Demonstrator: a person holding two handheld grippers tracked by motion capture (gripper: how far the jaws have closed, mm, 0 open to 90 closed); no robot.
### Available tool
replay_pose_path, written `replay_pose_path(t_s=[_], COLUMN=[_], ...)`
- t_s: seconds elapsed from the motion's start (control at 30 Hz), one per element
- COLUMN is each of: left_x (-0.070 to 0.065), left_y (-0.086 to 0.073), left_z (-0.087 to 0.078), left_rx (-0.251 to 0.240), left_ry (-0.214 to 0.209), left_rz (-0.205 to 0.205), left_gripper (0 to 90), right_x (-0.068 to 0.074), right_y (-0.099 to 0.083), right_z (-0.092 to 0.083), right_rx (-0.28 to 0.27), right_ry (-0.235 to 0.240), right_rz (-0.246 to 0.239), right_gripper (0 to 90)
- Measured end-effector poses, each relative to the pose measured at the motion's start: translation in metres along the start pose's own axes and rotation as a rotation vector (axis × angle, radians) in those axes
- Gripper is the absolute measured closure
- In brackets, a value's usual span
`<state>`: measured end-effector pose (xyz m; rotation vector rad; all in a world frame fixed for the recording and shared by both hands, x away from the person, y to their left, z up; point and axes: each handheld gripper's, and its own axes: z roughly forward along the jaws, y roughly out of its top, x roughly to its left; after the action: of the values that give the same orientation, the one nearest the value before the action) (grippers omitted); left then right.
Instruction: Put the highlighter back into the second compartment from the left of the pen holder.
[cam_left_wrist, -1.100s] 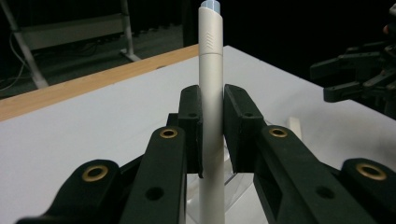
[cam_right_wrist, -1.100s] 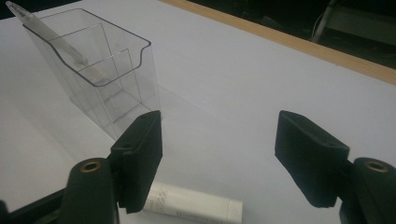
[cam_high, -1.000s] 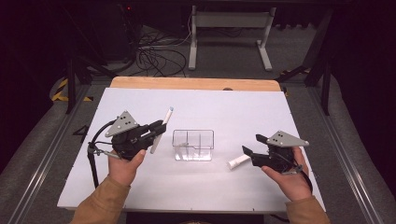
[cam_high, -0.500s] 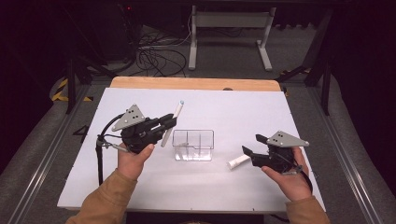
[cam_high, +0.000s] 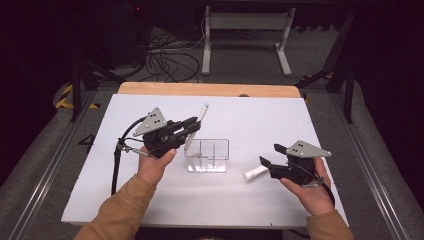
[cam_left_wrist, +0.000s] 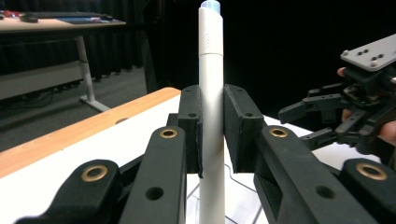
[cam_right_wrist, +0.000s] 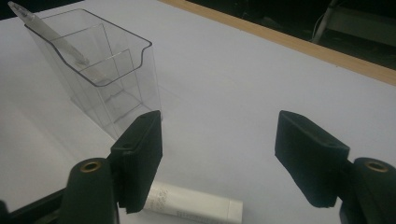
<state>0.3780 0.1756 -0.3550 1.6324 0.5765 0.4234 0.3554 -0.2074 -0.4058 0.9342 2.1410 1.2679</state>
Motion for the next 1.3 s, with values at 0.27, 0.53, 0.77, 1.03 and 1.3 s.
replay_pose_path(t_s=[0.27,0.53,0.77,1.03,1.3], left_x=[0.004,0.007,0.014,0.014,0.014], left_y=[-0.004,-0.01,-0.016,-0.022,-0.027], left_z=[0.015,0.028,0.038,0.048,0.056], left_rx=[0.003,0.007,-0.001,-0.004,0.016], left_ry=[-0.034,-0.062,-0.103,-0.126,-0.142], left_rz=[-0.01,-0.034,-0.063,-0.046,-0.042], left_gripper=[78.2,78.1,78.0,78.0,77.9], right_x=[0.0,0.0,0.0,0.0,0.0], right_y=[0.0,0.0,0.0,-0.001,-0.001], right_z=[0.0,0.001,0.001,0.002,0.002], right_rx=[0.002,0.003,0.004,0.007,0.006], right_ry=[0.001,0.002,0.006,0.007,0.007], right_rz=[-0.002,-0.001,-0.002,-0.003,-0.003], right_gripper=[32.8,32.7,32.7,32.7,32.7])
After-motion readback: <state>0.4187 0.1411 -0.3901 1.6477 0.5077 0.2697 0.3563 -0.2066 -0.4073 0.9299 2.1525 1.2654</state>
